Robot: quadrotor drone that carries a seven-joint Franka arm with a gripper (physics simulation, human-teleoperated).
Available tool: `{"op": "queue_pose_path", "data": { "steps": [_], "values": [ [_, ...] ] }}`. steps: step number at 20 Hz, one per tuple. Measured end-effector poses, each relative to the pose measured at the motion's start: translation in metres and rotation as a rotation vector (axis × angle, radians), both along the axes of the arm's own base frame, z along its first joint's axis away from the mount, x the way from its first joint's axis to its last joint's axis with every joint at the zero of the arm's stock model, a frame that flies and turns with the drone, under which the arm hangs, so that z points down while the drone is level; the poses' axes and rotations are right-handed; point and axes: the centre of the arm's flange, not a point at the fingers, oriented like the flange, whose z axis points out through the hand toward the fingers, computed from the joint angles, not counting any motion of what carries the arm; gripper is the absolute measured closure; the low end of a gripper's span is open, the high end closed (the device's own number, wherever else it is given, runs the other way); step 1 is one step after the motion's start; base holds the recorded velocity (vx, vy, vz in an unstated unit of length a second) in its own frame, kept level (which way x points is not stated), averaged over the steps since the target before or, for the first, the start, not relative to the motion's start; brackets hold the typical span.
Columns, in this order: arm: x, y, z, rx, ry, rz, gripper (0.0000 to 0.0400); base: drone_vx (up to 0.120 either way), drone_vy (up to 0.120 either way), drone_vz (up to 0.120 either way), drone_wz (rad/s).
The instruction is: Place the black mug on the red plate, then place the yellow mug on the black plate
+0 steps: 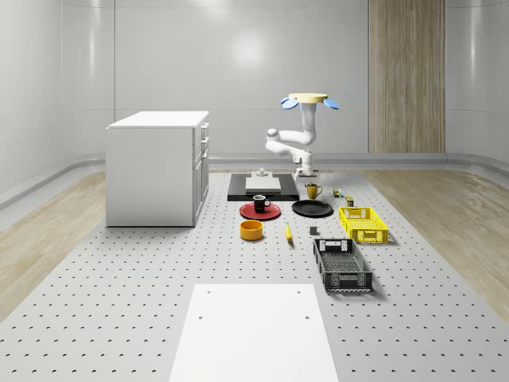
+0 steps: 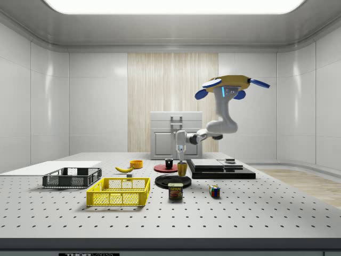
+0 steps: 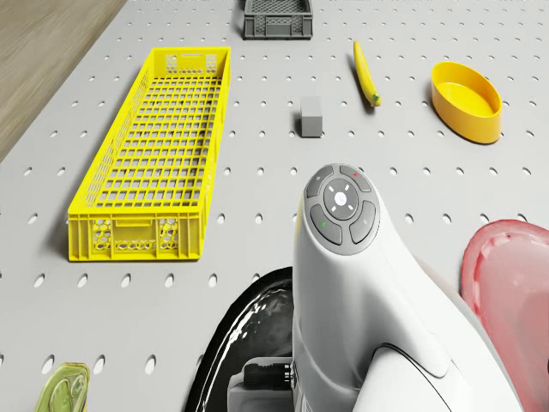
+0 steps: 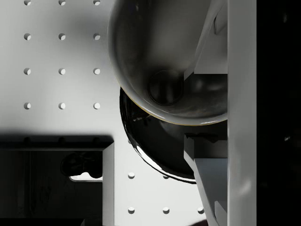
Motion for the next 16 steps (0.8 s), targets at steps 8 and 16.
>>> {"op": "queue_pose_path", "data": {
  "steps": [8,16],
  "values": [
    [0.0,0.0,0.0,0.0,0.0,0.0,0.029,0.12,0.0,0.0,0.0],
    [0.0,0.0,0.011,0.0,0.0,0.0,0.029,0.04,0.0,0.0,0.0]
  ]
}}
